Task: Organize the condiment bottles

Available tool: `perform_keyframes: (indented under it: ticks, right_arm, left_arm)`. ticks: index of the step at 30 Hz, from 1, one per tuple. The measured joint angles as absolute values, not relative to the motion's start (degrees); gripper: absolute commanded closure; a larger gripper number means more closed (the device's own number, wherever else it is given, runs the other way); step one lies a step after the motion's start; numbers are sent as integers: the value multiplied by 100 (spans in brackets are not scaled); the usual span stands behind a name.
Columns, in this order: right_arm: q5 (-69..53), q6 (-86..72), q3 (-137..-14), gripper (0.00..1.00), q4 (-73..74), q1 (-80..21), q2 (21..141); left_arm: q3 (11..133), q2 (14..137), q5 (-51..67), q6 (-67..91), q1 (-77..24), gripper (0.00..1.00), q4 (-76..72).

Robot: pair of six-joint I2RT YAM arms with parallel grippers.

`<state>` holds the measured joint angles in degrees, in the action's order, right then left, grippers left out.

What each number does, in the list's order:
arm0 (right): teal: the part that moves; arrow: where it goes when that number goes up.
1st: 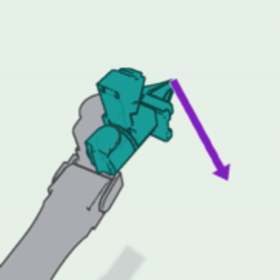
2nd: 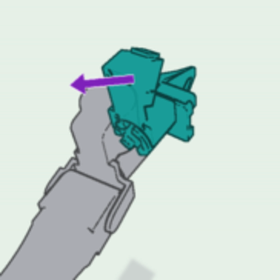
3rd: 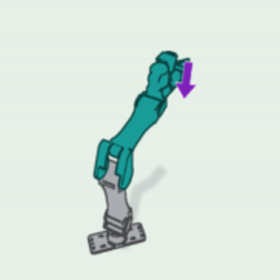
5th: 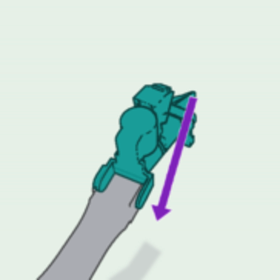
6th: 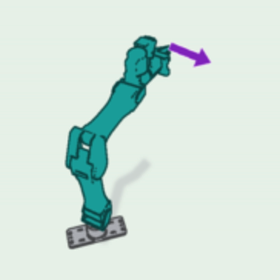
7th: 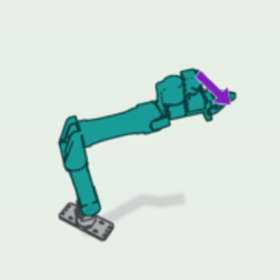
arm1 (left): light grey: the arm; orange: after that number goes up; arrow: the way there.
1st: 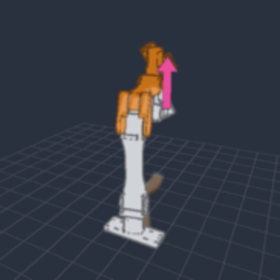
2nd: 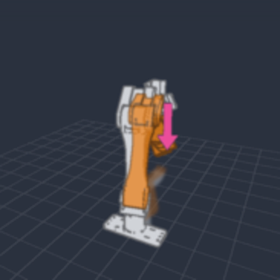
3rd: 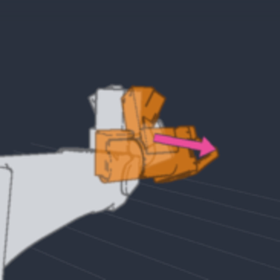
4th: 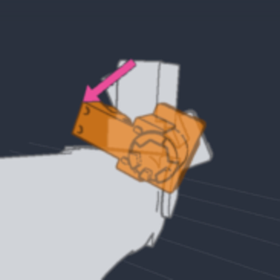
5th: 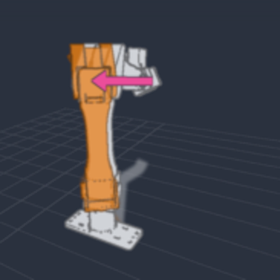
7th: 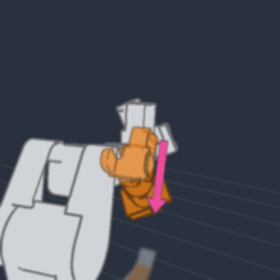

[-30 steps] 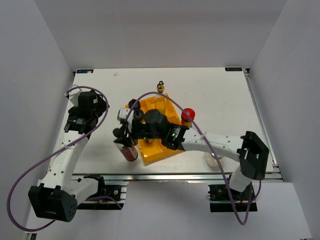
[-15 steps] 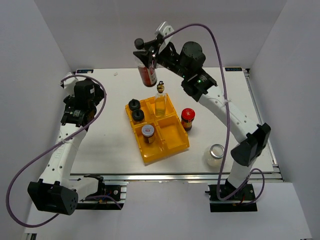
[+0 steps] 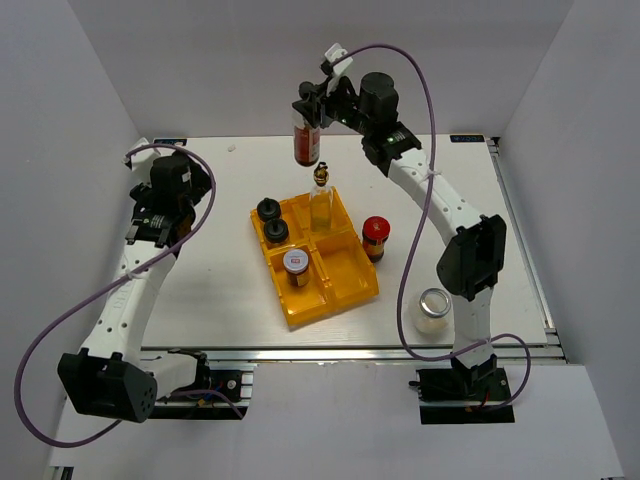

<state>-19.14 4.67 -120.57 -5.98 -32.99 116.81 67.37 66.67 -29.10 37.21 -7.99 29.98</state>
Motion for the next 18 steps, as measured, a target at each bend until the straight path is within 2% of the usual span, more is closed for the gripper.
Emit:
perform_keyframes:
  ticks: [7,18]
  right_arm:
    - [-2335,401,-11662,100,-766,-3105,11686]
    - [-3260,217,-10300,100,-1162,-2893,11684]
  left_arm:
    - [6722,6934,-2906,3706,-799,2,2934]
    - [6692,7282,-2862,3708,-799,2,2926]
